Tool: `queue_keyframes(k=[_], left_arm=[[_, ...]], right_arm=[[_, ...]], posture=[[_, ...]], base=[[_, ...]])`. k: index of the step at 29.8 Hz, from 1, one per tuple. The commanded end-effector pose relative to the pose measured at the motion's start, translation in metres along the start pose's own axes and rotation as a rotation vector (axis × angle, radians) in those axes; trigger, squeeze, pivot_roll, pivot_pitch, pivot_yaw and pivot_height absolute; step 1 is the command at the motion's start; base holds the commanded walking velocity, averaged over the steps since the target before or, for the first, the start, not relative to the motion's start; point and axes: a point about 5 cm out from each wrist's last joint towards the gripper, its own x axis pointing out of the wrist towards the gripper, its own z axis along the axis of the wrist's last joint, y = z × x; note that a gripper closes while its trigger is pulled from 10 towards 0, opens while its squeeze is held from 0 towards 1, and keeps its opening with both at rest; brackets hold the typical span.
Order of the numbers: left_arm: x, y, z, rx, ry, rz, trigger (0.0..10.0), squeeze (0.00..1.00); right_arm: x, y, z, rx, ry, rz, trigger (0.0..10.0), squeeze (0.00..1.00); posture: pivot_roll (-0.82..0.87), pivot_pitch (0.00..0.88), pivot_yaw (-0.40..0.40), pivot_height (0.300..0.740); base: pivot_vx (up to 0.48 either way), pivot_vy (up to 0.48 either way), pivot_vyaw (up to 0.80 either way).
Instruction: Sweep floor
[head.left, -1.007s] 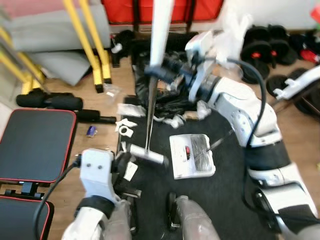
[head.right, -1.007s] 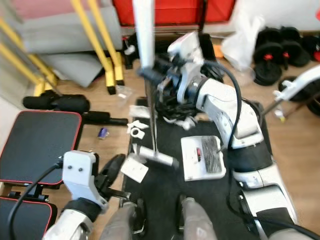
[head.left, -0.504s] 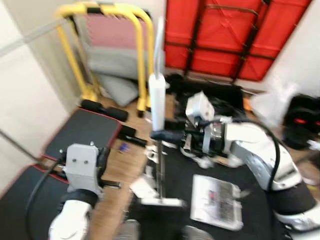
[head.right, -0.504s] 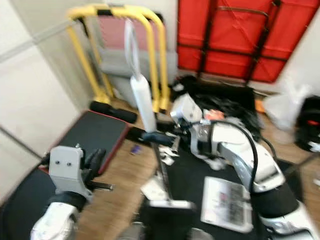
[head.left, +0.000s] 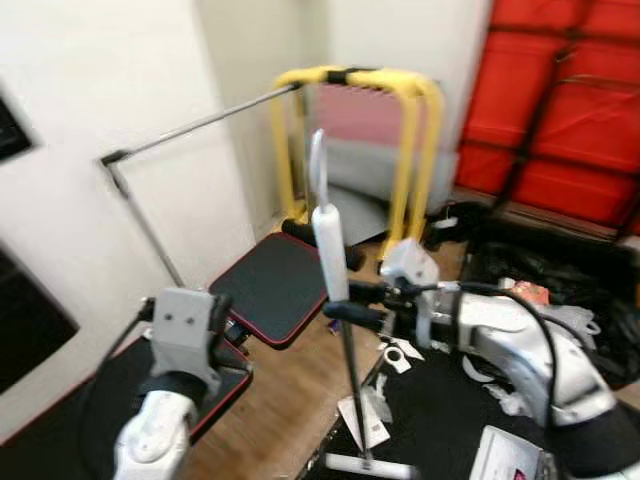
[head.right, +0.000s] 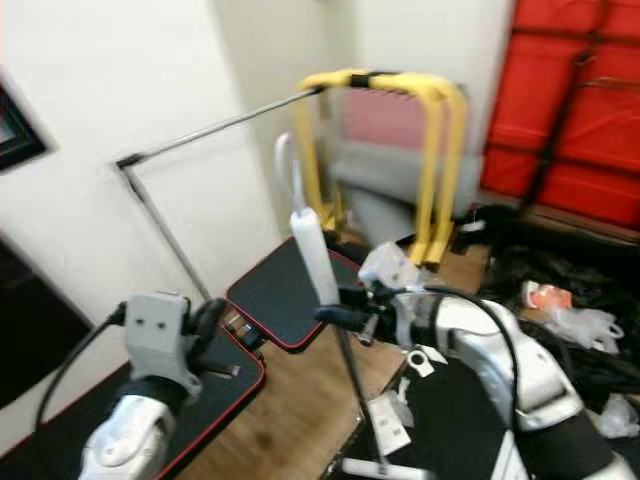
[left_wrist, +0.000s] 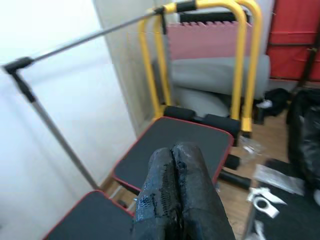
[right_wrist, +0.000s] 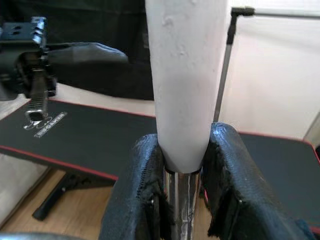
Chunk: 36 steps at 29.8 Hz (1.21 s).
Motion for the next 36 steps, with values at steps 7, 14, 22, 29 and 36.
queue_keyframes(k=[7,14,22,29,36], left_arm=[[0.002,-0.003,-0.009,0.005,0.033,-0.007,10.0,0.00],[0.004,-0.003,-0.010,0.009,0.030,-0.010,10.0,0.00],[0.004,-0.004,-0.010,0.000,0.025,-0.022,10.0,0.00],[0.005,-0.003,-0.010,0.011,0.019,-0.016,10.0,0.00],[0.006,-0.001,-0.009,0.014,0.009,-0.013,10.0,0.00]], right_arm=[[0.000,-0.020,-0.004,-0.033,0.002,-0.227,10.0,0.00],[-0.001,-0.033,-0.006,-0.029,-0.003,-0.334,10.0,0.00],[0.000,-0.048,-0.013,-0.007,0.029,-0.475,10.0,0.00],[-0.004,-0.059,-0.015,0.002,0.040,-0.573,10.0,0.00],[-0.008,-0.069,-0.015,0.010,0.035,-0.657,10.0,0.00]], posture=[[-0.09,0.000,0.003,0.740],[-0.09,0.000,-0.004,0.740],[-0.09,0.000,-0.010,0.740],[-0.09,0.000,-0.010,0.740],[-0.09,0.000,-0.012,0.740]], base=[[0.000,0.000,0.79],[0.000,0.000,0.79],[0.000,0.000,0.46],[0.000,0.000,0.00],[0.104,0.000,0.31]])
